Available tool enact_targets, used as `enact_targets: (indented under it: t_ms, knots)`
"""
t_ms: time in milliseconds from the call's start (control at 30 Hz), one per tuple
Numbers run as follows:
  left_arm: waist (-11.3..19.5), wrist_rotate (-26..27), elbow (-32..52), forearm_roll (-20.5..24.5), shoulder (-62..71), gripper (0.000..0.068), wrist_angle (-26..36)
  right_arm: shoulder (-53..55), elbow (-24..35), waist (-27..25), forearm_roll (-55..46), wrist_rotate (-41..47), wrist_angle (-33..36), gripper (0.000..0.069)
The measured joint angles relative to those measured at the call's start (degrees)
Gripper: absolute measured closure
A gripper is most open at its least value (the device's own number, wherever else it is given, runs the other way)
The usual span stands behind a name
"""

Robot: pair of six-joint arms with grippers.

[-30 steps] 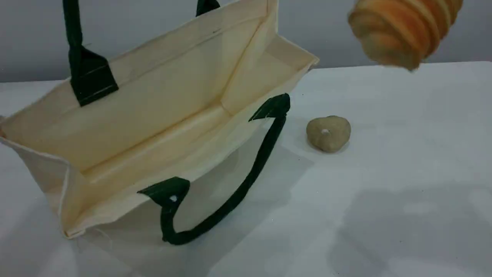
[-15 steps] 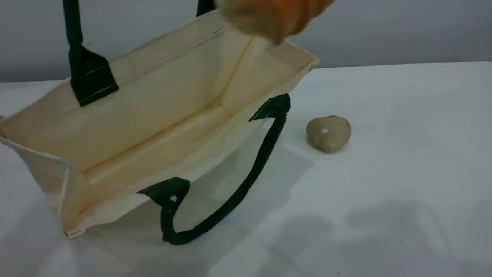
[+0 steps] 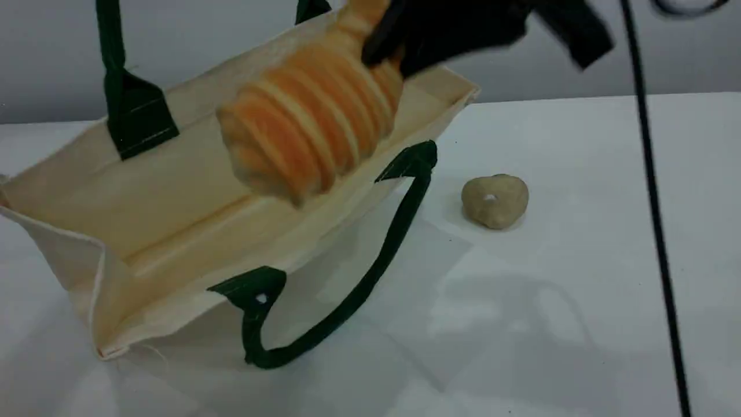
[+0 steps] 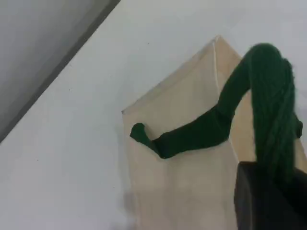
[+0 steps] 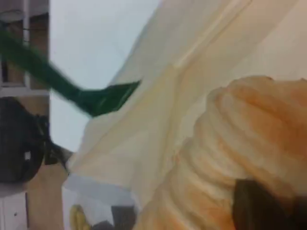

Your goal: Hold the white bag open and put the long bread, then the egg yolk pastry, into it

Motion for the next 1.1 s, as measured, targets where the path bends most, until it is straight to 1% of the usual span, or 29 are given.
enact_targets:
  t_ms: [167, 233, 300, 500, 633, 800, 900, 933, 1033, 1100]
  knots:
    - [0.00, 0.00, 0.00, 0.00, 0.00, 0.0598, 0.00, 5.32, -0.24, 0.00, 5.08, -4.18, -5.00, 0.0636]
    - [0.00, -0.29, 0.00, 0.00, 0.00, 0.0598, 0.00, 7.43, -0.24, 0.00, 7.72, -6.52, -5.74, 0.0636]
    - [0.00, -0.43, 0.00, 0.00, 0.00, 0.0598, 0.00, 9.72, -0.24, 0.00, 10.93, -9.85, -6.10, 0.0636]
    - [0.00, -0.43, 0.00, 0.00, 0.00, 0.0598, 0.00, 15.78, -0.38, -0.05, 25.00, -21.88, -6.95, 0.0636]
    - [0.00, -0.43, 0.00, -0.15, 0.00, 0.0598, 0.00, 18.93, -1.69, -0.05, 33.86, -29.80, -6.81, 0.0636]
    - [0.00, -0.43, 0.00, -1.03, 0.00, 0.0598, 0.00, 21.40, -3.63, -0.05, 41.18, -36.29, -5.79, 0.0620]
    - [0.00, -0.43, 0.00, -1.83, 0.00, 0.0598, 0.00, 21.93, -3.64, -0.05, 42.98, -38.45, -4.86, 0.0579]
    - [0.00, -0.43, 0.00, -1.83, 0.00, 0.0598, 0.00, 21.93, -3.64, -0.05, 43.52, -38.95, -4.92, 0.0550]
    - [0.00, -0.43, 0.00, -1.78, 0.00, 0.0598, 0.00, 21.88, -3.64, -0.05, 45.11, -40.50, -4.86, 0.0432]
    - [0.00, -0.43, 0.00, -1.73, 0.00, 0.0598, 0.00, 21.88, -3.64, -0.05, 45.80, -41.05, -4.86, 0.0330]
